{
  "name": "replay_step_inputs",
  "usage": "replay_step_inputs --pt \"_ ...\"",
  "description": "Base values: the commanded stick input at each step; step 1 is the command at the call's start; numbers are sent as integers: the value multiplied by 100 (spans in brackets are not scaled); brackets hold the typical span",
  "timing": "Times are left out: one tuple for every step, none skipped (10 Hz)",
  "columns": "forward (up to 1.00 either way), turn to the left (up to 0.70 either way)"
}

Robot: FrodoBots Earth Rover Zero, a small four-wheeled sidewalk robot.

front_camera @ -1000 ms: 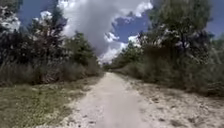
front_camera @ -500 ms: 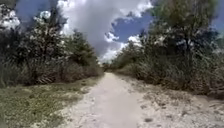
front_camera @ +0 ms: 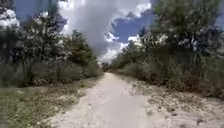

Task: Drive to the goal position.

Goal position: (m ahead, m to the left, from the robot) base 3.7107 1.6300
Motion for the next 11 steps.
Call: replay_step_inputs --pt "50 39" --pt "50 11" --pt "50 0" --pt "50 0" --pt "50 0" --pt "50 0" --pt "50 0" --pt "50 0" --pt "50 0" --pt "50 0" --pt "50 0"
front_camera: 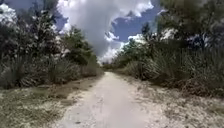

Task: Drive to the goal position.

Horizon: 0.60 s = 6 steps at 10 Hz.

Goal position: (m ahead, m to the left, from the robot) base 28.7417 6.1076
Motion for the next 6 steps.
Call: replay_step_inputs --pt "50 0" --pt "50 0" --pt "50 0" --pt "50 0" --pt "50 0" --pt "50 25"
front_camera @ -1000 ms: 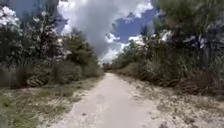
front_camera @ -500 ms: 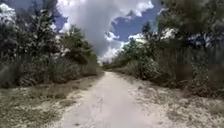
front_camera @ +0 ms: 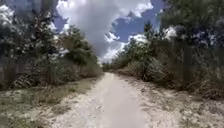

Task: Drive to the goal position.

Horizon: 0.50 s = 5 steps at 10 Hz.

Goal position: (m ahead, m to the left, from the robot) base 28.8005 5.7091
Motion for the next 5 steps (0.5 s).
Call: replay_step_inputs --pt "50 45" --pt "50 0" --pt "50 0" --pt "50 0" --pt "50 0"
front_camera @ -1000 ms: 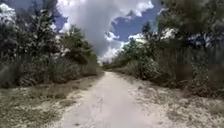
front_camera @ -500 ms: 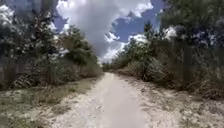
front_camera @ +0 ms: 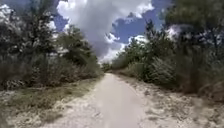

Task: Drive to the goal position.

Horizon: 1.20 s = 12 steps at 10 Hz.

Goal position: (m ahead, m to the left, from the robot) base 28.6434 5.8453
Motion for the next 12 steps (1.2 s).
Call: replay_step_inputs --pt "50 0" --pt "50 0" --pt "50 0" --pt "50 0" --pt "50 0" --pt "50 0" --pt "50 0" --pt "50 0" --pt "50 0" --pt "50 0" --pt "50 0" --pt "50 0"
